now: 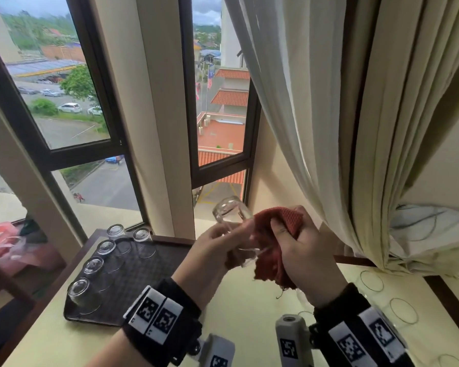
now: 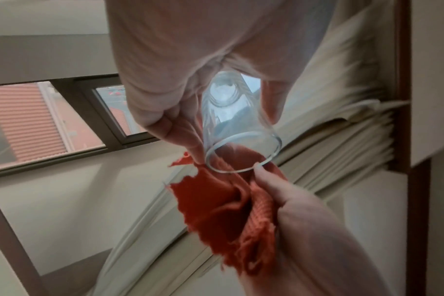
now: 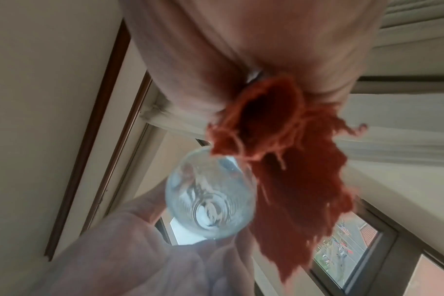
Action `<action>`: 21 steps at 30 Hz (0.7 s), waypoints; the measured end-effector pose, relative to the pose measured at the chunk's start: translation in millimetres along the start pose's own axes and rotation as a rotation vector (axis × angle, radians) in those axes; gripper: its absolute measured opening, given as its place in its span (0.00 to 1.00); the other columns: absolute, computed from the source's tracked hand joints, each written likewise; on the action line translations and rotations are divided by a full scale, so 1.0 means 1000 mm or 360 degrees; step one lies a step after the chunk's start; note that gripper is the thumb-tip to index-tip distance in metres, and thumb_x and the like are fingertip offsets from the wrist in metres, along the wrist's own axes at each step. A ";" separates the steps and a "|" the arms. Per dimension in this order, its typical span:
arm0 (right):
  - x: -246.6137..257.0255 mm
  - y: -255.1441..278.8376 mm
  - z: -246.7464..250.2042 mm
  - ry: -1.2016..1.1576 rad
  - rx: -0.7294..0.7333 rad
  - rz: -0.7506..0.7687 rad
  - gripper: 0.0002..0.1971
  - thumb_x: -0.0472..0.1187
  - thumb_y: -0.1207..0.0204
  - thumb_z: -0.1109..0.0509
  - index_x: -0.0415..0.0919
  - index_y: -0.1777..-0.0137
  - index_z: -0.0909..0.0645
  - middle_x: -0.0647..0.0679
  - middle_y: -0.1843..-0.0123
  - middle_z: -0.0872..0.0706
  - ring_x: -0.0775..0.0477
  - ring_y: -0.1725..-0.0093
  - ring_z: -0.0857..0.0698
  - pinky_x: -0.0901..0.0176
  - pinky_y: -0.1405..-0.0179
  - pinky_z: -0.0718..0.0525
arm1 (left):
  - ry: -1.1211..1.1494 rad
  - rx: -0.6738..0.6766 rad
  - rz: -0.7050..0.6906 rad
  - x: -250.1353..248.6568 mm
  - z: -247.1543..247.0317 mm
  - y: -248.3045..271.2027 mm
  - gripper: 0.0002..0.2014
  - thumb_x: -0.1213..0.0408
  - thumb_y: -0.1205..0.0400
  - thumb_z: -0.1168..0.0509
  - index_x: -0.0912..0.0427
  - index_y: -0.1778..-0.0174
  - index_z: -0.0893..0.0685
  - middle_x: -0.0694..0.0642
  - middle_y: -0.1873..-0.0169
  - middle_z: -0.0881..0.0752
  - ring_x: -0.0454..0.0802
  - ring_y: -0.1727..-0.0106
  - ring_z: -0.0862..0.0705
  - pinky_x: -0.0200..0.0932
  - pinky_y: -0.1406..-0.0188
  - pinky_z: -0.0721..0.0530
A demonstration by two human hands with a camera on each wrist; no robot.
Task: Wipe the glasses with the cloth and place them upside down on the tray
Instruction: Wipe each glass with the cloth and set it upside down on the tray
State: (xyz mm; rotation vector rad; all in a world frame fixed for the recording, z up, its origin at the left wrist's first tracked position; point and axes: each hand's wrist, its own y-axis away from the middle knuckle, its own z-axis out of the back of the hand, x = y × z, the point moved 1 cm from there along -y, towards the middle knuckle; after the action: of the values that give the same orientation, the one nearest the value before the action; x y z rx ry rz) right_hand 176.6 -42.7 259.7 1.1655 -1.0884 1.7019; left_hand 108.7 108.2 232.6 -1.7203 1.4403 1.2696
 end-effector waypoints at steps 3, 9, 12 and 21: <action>0.005 0.006 0.001 0.0113 -0.0283 0.0231 0.07 0.47 0.13 0.28 0.62 0.51 0.16 0.57 0.55 0.10 0.56 0.53 0.08 0.65 0.56 0.11 | 0.0371 -0.0138 0.0088 -0.010 0.005 -0.002 0.18 0.55 0.22 0.24 0.67 0.44 0.10 0.67 0.53 0.06 0.57 0.57 0.06 0.44 0.59 0.07; 0.011 0.026 -0.020 0.0327 -0.0214 0.0938 0.11 0.41 0.14 0.25 0.49 0.33 0.15 0.52 0.47 0.09 0.49 0.55 0.09 0.46 0.60 0.10 | 0.0836 -0.0002 0.0180 -0.016 0.009 -0.003 0.36 0.49 0.26 0.18 0.70 0.29 0.15 0.66 0.45 0.07 0.57 0.52 0.05 0.45 0.49 0.06; 0.007 0.032 -0.032 0.0676 -0.0063 0.0992 0.18 0.43 0.17 0.27 0.55 0.28 0.16 0.61 0.36 0.12 0.47 0.45 0.13 0.46 0.49 0.12 | 0.0898 0.0157 0.0088 -0.016 0.008 0.000 0.34 0.48 0.22 0.20 0.71 0.28 0.13 0.65 0.46 0.10 0.54 0.56 0.07 0.44 0.54 0.05; 0.024 0.034 -0.040 0.0974 0.0415 0.0688 0.27 0.48 0.33 0.38 0.64 0.31 0.31 0.67 0.66 0.29 0.59 0.69 0.27 0.74 0.70 0.31 | 0.0338 0.0226 -0.0202 -0.023 0.009 0.009 0.22 0.55 0.24 0.20 0.69 0.42 0.08 0.72 0.47 0.09 0.61 0.49 0.08 0.49 0.43 0.08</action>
State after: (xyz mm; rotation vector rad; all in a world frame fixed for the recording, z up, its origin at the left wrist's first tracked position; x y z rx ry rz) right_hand 127.8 -12.8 267.0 0.4890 -0.7725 2.3802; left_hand 97.7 123.3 251.5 -1.8611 1.4738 0.9182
